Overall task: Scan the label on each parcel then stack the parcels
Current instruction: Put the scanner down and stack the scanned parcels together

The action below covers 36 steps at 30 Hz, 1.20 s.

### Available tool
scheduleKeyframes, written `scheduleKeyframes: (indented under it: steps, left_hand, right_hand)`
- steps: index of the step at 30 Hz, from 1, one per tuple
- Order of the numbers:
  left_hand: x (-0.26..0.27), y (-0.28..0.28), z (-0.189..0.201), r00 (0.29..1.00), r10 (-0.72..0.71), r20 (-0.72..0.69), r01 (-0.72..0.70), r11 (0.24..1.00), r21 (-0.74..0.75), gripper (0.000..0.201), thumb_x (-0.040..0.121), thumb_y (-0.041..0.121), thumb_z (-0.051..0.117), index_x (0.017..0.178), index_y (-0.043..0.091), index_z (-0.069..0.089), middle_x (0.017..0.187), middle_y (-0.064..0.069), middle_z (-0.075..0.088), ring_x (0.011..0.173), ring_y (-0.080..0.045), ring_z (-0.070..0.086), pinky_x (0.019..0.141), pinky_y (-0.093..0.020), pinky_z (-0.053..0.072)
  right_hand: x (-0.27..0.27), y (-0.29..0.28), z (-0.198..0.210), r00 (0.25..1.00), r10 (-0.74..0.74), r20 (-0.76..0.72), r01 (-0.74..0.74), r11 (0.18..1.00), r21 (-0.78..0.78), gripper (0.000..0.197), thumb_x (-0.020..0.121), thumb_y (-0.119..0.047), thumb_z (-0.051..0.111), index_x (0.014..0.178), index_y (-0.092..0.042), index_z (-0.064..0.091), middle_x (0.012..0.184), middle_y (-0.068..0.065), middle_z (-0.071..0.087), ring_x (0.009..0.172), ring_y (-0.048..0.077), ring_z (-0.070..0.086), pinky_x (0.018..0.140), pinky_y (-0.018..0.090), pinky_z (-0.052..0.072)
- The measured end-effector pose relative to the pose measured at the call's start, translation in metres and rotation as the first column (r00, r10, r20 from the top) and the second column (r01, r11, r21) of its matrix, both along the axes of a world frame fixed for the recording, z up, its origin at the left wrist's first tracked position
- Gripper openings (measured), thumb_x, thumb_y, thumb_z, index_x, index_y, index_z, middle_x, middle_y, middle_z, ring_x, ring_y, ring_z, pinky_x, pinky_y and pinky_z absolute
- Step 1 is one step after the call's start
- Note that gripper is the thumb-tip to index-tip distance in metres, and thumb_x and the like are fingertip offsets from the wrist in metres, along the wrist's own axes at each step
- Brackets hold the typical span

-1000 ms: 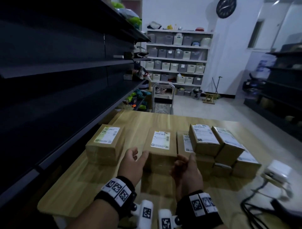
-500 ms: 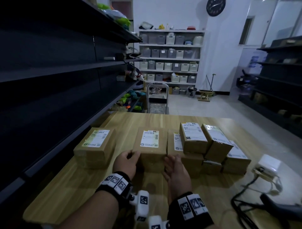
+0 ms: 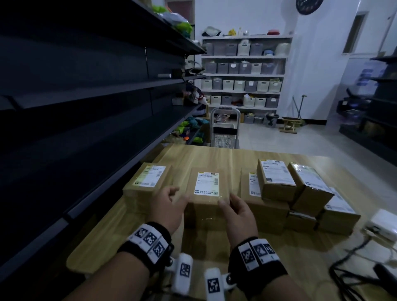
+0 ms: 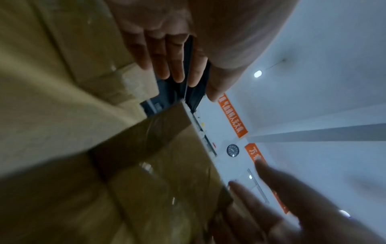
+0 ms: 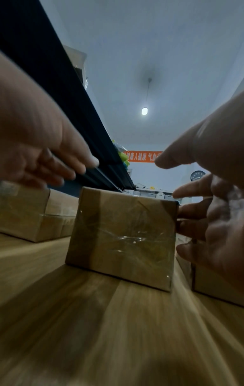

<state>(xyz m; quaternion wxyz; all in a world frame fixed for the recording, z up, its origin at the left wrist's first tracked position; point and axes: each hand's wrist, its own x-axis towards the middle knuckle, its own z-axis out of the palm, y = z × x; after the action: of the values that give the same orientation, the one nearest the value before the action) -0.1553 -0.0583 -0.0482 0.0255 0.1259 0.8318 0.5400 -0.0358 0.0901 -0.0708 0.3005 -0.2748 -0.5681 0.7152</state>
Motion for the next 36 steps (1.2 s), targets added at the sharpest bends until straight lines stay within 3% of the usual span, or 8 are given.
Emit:
scheduleKeyframes:
  steps: [5, 9, 11, 15, 21, 25, 29, 36]
  left_hand:
    - [-0.072, -0.031, 0.039, 0.951, 0.135, -0.28, -0.213, 0.939, -0.271, 0.035, 0.095, 0.044, 0.078, 0.128, 0.03, 0.077, 0.141, -0.005, 0.068, 0.126, -0.033, 0.067, 0.107, -0.047, 0.057]
    - [-0.121, -0.057, 0.029, 0.991, 0.049, -0.127, -0.108, 0.847, -0.52, 0.063, 0.094, 0.044, 0.081, 0.153, 0.028, 0.064, 0.163, -0.005, 0.055, 0.141, -0.034, 0.06, 0.117, -0.045, 0.05]
    - [-0.128, -0.064, 0.02, 0.999, -0.011, -0.045, -0.014, 0.844, -0.536, 0.061, 0.1, 0.041, 0.078, 0.155, 0.019, 0.062, 0.161, -0.009, 0.059, 0.139, -0.033, 0.063, 0.11, -0.034, 0.049]
    - [-0.135, -0.071, 0.006, 0.997, -0.042, -0.063, 0.004, 0.862, -0.507, 0.061, 0.103, 0.044, 0.075, 0.155, 0.017, 0.063, 0.163, -0.008, 0.056, 0.141, -0.03, 0.061, 0.111, -0.036, 0.047]
    - [-0.135, -0.074, 0.012, 0.997, -0.057, -0.048, 0.026, 0.868, -0.495, 0.061, 0.101, 0.045, 0.077, 0.155, 0.022, 0.064, 0.158, -0.005, 0.063, 0.133, -0.027, 0.065, 0.096, -0.029, 0.044]
    - [-0.137, -0.077, 0.014, 0.997, -0.062, -0.051, 0.029, 0.87, -0.492, 0.06, 0.1, 0.046, 0.079, 0.154, 0.024, 0.065, 0.156, -0.003, 0.064, 0.113, -0.019, 0.062, 0.093, -0.029, 0.046]
    - [-0.142, -0.079, 0.016, 0.997, -0.063, -0.045, 0.032, 0.862, -0.505, 0.063, 0.096, 0.049, 0.081, 0.154, 0.027, 0.066, 0.156, -0.003, 0.065, 0.128, -0.025, 0.067, 0.096, -0.032, 0.053]
    - [-0.141, -0.079, 0.015, 0.998, -0.055, -0.033, 0.032, 0.869, -0.494, 0.061, 0.097, 0.047, 0.081, 0.152, 0.026, 0.065, 0.154, -0.004, 0.065, 0.125, -0.026, 0.067, 0.094, -0.035, 0.054]
  right_hand:
    - [-0.014, 0.002, 0.004, 0.999, 0.019, 0.05, -0.024, 0.995, 0.094, 0.072, 0.093, -0.025, 0.081, 0.158, -0.025, 0.049, 0.143, -0.002, 0.064, 0.122, 0.016, 0.063, 0.086, 0.021, 0.049]
    - [-0.021, 0.005, 0.002, 0.996, -0.012, 0.087, 0.006, 0.997, 0.074, 0.068, 0.094, -0.022, 0.08, 0.155, -0.031, 0.053, 0.148, 0.004, 0.065, 0.123, 0.022, 0.066, 0.086, 0.027, 0.053]
    - [-0.025, 0.005, 0.001, 0.995, -0.015, 0.096, 0.007, 0.996, 0.088, 0.067, 0.093, -0.02, 0.082, 0.154, -0.03, 0.055, 0.144, 0.004, 0.067, 0.118, 0.02, 0.067, 0.077, 0.023, 0.053]
    - [-0.038, -0.002, -0.001, 0.996, -0.011, 0.084, 0.005, 0.997, 0.071, 0.067, 0.087, -0.017, 0.087, 0.148, -0.027, 0.06, 0.135, 0.002, 0.075, 0.115, 0.018, 0.072, 0.096, 0.032, 0.059]
    - [-0.068, -0.02, -0.002, 0.991, 0.056, 0.122, -0.072, 0.989, 0.13, 0.065, 0.085, -0.023, 0.09, 0.143, -0.026, 0.061, 0.129, -0.003, 0.078, 0.103, 0.005, 0.074, 0.097, 0.029, 0.059]
    - [-0.085, -0.031, -0.008, 0.989, 0.051, 0.137, -0.07, 0.988, 0.137, 0.068, 0.083, -0.024, 0.091, 0.144, -0.024, 0.06, 0.133, 0.001, 0.077, 0.111, 0.013, 0.075, 0.103, 0.039, 0.06]
    - [-0.091, -0.033, -0.012, 0.991, 0.033, 0.127, -0.052, 0.988, 0.146, 0.068, 0.084, -0.024, 0.091, 0.144, -0.022, 0.06, 0.134, 0.003, 0.076, 0.111, 0.013, 0.075, 0.102, 0.038, 0.061]
    - [-0.094, -0.035, -0.013, 0.989, 0.041, 0.141, -0.065, 0.983, 0.172, 0.069, 0.08, -0.031, 0.092, 0.142, -0.029, 0.059, 0.137, 0.002, 0.075, 0.115, 0.013, 0.075, 0.103, 0.043, 0.061]
